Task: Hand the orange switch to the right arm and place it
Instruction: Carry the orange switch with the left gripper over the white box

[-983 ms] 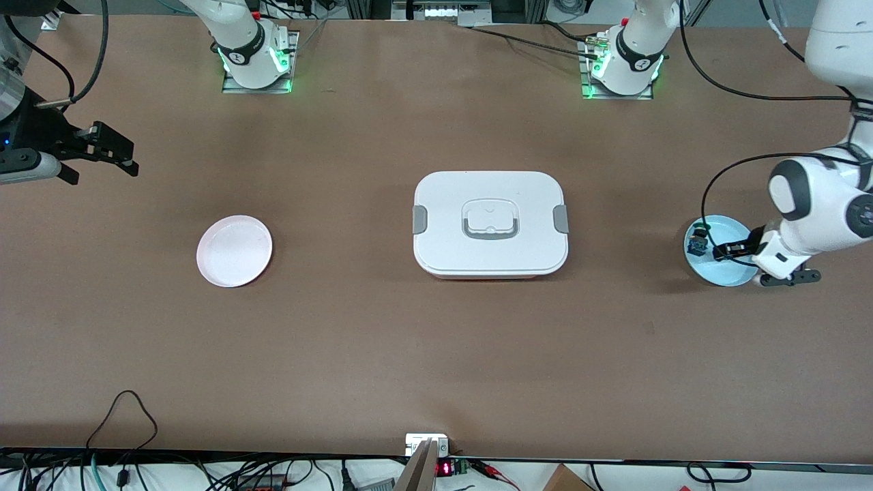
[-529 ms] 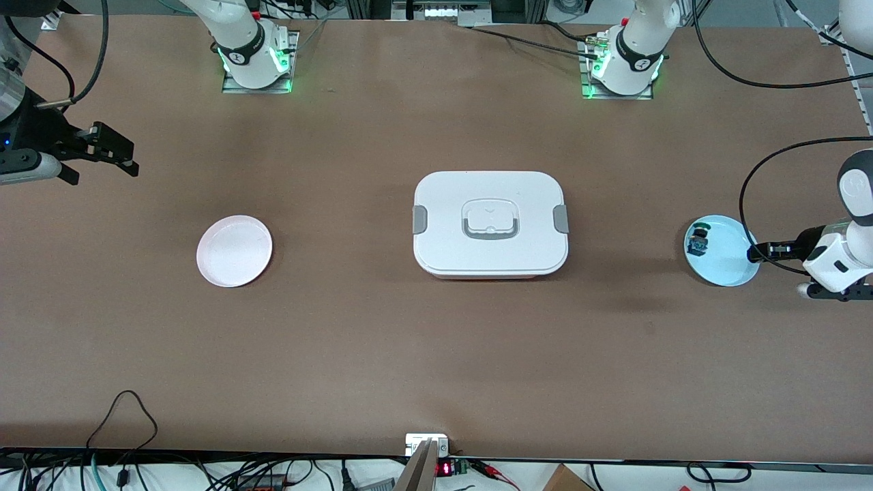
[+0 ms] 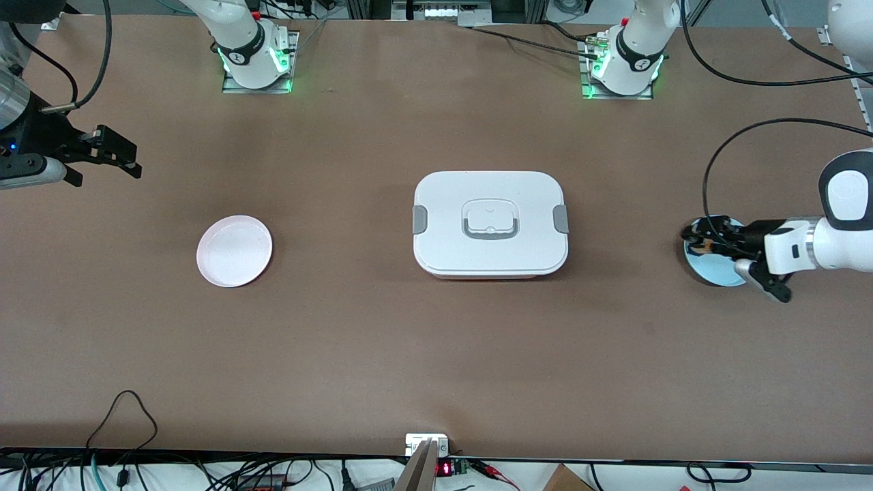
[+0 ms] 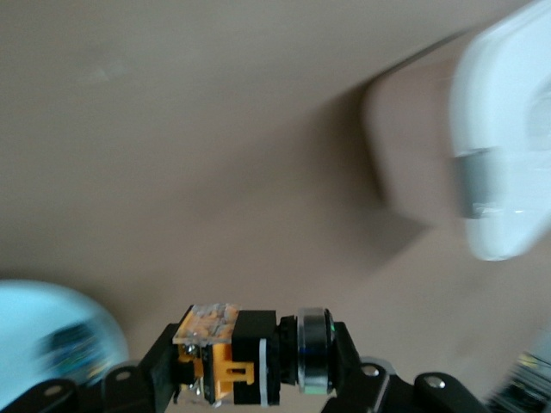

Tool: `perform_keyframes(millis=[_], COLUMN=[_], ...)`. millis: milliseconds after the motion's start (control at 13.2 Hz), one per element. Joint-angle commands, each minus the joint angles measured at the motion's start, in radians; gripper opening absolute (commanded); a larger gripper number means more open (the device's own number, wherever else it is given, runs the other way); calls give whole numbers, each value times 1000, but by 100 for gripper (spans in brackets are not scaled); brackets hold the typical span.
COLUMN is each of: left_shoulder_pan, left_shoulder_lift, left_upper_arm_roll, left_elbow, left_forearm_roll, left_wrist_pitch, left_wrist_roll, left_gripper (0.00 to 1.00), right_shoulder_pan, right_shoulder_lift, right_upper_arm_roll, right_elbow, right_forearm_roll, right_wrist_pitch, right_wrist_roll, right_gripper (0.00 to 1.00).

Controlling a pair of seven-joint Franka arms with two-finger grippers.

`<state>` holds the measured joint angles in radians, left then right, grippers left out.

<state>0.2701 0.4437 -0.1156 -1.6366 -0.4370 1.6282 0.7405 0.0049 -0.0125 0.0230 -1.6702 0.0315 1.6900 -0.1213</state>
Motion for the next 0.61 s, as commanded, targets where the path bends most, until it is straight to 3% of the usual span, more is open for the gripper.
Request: perform_keyframes(millis=[0,151,303,529], left_shoulder_pan=[17,1,11,-46], left_shoulder_lift=[16,38,65,139], left_upper_arm_roll=[-21,-33,-114,-148], left_elbow=[23,6,6,6], left_forearm_roll=[-251,-363,-478,-730], left_wrist_pitch=[-91,-97,-104,-96], left_wrist_roll=[165,384,572,823], left_gripper=[13,13,9,9], right_shoulder_pan=[-6,-6,-6,-6], right_shoulder_lift=[-6,-1,0,3], right_upper_arm_roll=[3,3,3,3], right_elbow=[-6,-6,-2,3], right_forearm_roll=[1,1,1,1], right_wrist_pitch=[0,0,2,2], right_wrist_roll=[-9,-9,-9,-11], right_gripper=[100,100,100,100])
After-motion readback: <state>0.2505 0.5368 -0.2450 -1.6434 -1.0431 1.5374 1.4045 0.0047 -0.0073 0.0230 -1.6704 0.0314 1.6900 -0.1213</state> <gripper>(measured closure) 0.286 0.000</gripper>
